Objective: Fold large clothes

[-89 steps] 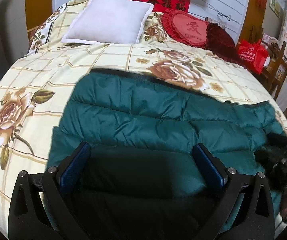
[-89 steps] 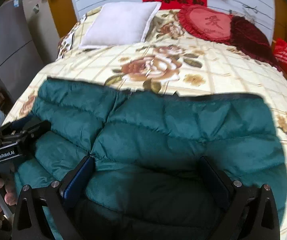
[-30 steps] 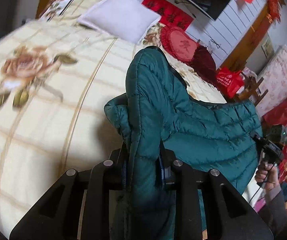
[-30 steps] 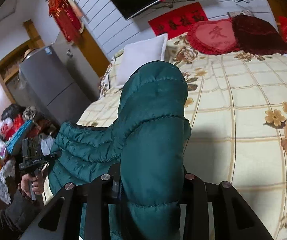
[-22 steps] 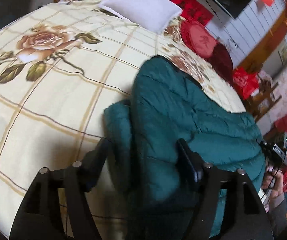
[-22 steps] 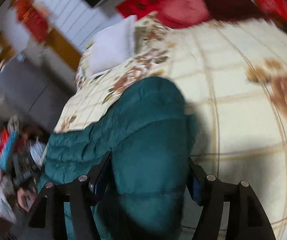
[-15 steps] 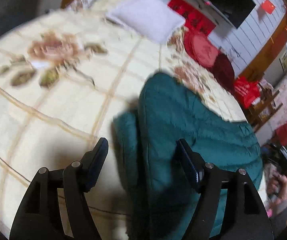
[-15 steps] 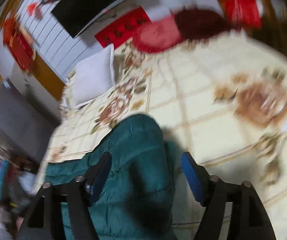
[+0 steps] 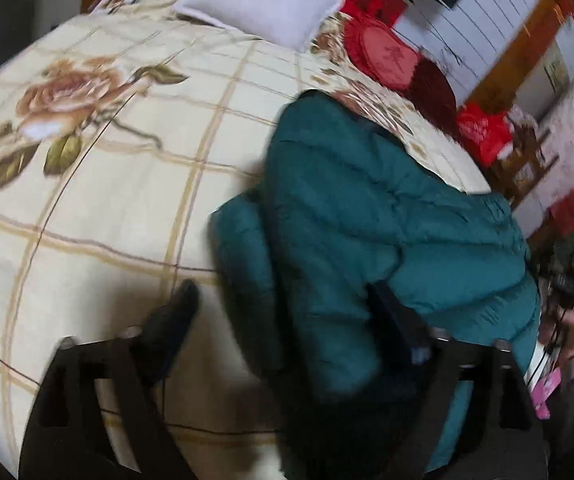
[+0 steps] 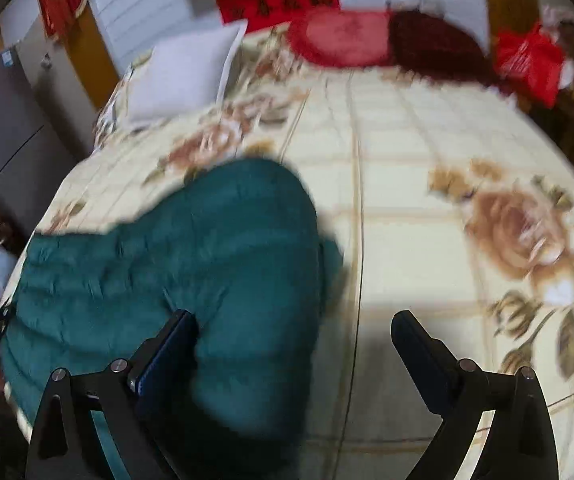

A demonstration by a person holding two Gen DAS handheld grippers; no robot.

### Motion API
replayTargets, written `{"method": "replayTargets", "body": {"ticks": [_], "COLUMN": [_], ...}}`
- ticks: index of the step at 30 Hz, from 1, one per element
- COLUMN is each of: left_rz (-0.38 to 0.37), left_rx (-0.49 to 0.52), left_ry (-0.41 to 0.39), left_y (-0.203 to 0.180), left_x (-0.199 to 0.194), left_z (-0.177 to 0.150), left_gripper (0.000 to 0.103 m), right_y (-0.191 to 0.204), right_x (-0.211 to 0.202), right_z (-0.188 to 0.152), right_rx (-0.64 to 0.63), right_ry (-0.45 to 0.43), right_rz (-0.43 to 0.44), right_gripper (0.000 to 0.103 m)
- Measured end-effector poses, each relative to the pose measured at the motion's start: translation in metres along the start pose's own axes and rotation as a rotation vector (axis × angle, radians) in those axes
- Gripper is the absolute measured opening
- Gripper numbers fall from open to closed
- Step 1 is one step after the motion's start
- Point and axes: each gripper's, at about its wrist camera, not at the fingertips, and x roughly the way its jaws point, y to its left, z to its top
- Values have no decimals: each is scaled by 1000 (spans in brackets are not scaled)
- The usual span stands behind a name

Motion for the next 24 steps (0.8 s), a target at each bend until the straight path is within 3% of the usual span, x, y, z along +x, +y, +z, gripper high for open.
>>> {"method": "replayTargets", "body": {"ticks": [3, 6, 10, 13, 16, 18, 19, 20, 21, 22, 24], "left_rz": [-66, -81, -124, -246, -227, -226, -230, -238, -245, -252, -249], "left_rx": [-80, -49, -33, -18, 56, 70, 76, 86, 90, 91, 109], "left_ry": [52, 36, 62, 137, 131, 114, 105, 92, 82, 71, 43], "left_y": [16, 15, 7, 3, -13, -21, -24, -27, -28, -28, -31], "left_x": [13, 23, 24, 26, 30, 34, 33, 31, 28, 24, 17], "left_z": [2, 8, 9, 6, 3, 5, 5, 5, 6, 4, 5], "left_gripper": [103, 103, 103, 103, 102, 82, 75, 61, 51, 47, 39], "right_y": [-19, -31, -24, -18, -6, 4, 10, 17, 20, 19, 23], "right_x": [12, 29, 28, 31, 35, 42, 44, 45, 44, 39, 22], "right_z": [-14, -27, -30, -34, -35, -30, -28, -27, -26, -25, -24], "right_rx": [42, 125, 53, 39, -1, -12, -24, -45, -56, -60, -95], "right_ry": [62, 141, 131, 156, 161, 167, 169, 170, 161, 149, 101], "right_rz": [188, 383, 436, 533, 559, 545, 537, 529, 531, 535, 537], "right_gripper": [99, 103, 103, 103, 103, 103, 98, 91, 77, 65, 52]}}
